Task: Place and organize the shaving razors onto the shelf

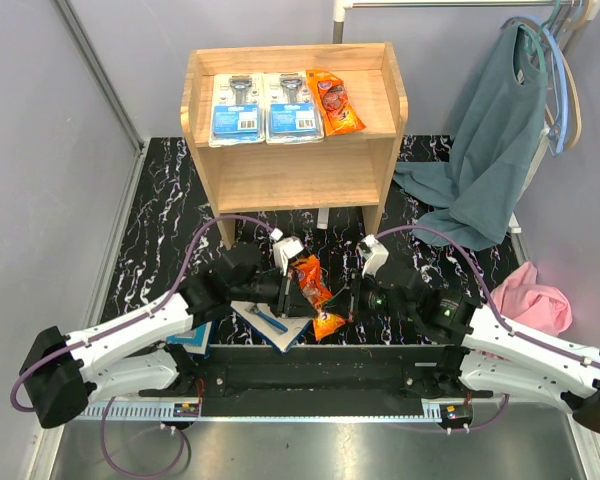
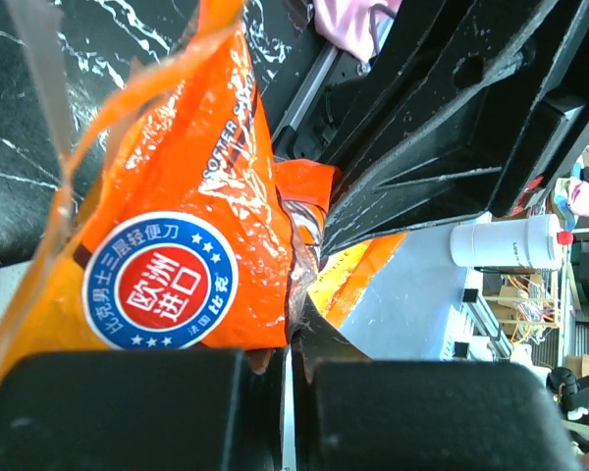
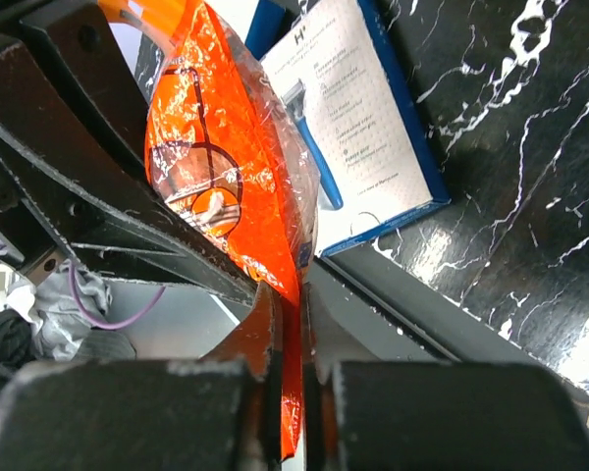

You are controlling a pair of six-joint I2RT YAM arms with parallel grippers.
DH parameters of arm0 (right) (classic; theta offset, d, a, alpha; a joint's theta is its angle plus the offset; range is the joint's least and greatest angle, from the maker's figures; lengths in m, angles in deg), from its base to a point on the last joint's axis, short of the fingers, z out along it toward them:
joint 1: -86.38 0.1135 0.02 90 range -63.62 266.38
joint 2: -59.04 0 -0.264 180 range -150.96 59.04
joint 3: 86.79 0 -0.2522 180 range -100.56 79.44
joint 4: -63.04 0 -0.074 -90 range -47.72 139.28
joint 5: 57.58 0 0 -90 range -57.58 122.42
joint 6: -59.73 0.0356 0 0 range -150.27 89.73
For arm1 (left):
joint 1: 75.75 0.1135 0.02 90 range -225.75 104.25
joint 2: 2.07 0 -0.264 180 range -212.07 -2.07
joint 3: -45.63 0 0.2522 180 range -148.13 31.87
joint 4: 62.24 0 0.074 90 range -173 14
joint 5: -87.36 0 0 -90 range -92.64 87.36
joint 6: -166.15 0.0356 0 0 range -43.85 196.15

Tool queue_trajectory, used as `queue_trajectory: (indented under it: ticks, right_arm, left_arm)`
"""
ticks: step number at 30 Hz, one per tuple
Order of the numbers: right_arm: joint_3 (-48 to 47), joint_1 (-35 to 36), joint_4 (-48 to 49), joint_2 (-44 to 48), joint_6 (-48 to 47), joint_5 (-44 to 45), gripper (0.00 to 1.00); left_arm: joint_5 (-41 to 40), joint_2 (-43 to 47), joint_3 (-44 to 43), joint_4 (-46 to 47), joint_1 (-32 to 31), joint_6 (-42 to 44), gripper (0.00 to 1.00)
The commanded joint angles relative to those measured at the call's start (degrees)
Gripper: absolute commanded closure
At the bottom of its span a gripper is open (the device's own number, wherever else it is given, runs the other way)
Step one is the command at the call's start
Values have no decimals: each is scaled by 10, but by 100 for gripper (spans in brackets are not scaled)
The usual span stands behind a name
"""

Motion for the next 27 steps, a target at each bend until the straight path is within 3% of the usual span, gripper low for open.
queue_trajectory:
  ticks: [1, 3, 5, 7, 8, 11, 15, 18, 19, 22, 27]
  right_arm:
    - [5, 0, 30, 5, 0, -6, 100]
    - [8, 0, 34, 12, 0, -7, 100]
    - [10, 0, 34, 15, 0, -5, 100]
    - [11, 0, 33, 16, 1, -4, 100]
    - [11, 0, 33, 19, 1, -4, 100]
    - [11, 0, 31, 22, 3, -3, 100]
    - [10, 0, 26, 24, 3, 0, 100]
    - [9, 0, 23, 24, 3, 3, 100]
    - [9, 0, 24, 23, 3, 4, 100]
    - [8, 0, 24, 21, 4, 5, 100]
    - [5, 0, 24, 13, 3, 4, 100]
  left_arm:
    - [20, 11, 7, 43, -5, -3, 98]
    - [14, 12, 9, 42, -5, -3, 93]
    - [6, 14, 11, 40, -5, -3, 78]
    - [-18, 20, 12, 29, -6, 0, 62]
    - [-28, 27, 14, 24, -5, 1, 44]
    - [-78, 60, 22, 3, -5, 6, 25]
    - [-177, 113, 29, -53, -5, 7, 15]
    - [-315, 145, 20, -150, -4, -12, 3]
    - [-394, 152, 14, -217, -4, -32, 2]
    - [-491, 152, -10, -324, -4, -69, 2]
    - [-560, 160, -29, -421, -4, -130, 1]
